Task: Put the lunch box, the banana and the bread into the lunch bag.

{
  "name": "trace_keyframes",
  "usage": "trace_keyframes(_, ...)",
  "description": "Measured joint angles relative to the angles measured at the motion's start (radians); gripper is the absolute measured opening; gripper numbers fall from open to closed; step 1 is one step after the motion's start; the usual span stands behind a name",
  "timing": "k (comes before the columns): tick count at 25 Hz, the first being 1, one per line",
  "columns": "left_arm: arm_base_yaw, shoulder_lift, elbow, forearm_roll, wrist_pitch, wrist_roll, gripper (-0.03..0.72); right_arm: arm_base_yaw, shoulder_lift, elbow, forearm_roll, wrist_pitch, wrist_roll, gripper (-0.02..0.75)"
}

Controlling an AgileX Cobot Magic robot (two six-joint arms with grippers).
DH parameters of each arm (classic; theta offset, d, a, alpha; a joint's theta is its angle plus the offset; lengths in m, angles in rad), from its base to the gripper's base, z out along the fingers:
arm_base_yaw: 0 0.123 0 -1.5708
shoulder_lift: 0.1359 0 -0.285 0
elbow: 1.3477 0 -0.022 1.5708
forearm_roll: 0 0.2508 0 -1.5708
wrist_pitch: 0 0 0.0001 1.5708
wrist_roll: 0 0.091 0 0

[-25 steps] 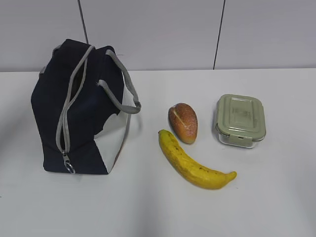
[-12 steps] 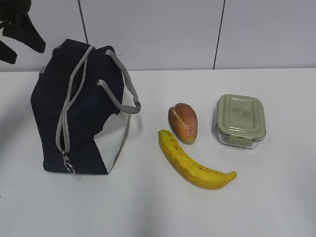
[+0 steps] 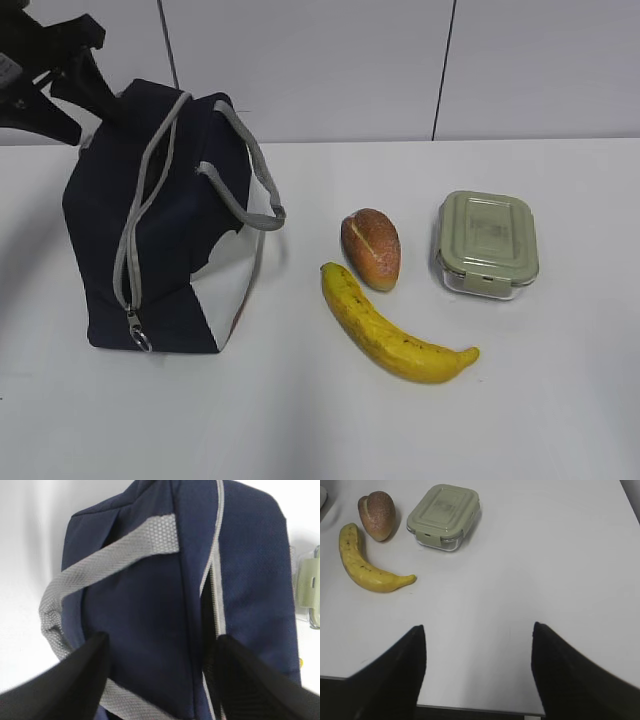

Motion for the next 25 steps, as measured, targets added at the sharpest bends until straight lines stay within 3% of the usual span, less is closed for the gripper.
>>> trace_keyframes(5, 0.000, 0.025, -0.001, -0.002, -0.008, 0.002, 0.301, 0.000, 0.000, 0.000, 0.000, 0.000, 0.000, 0.491)
trace_keyframes(11, 0.000, 0.026, -0.006, -0.010, -0.009, 0.003, 0.019, 0.000, 0.000, 0.000, 0.000, 0.000, 0.000, 0.491)
trace_keyframes(25, 0.000, 0.026, -0.006, -0.090, 0.021, 0.006, -0.003, 0.000, 0.000, 0.000, 0.000, 0.000, 0.000, 0.491)
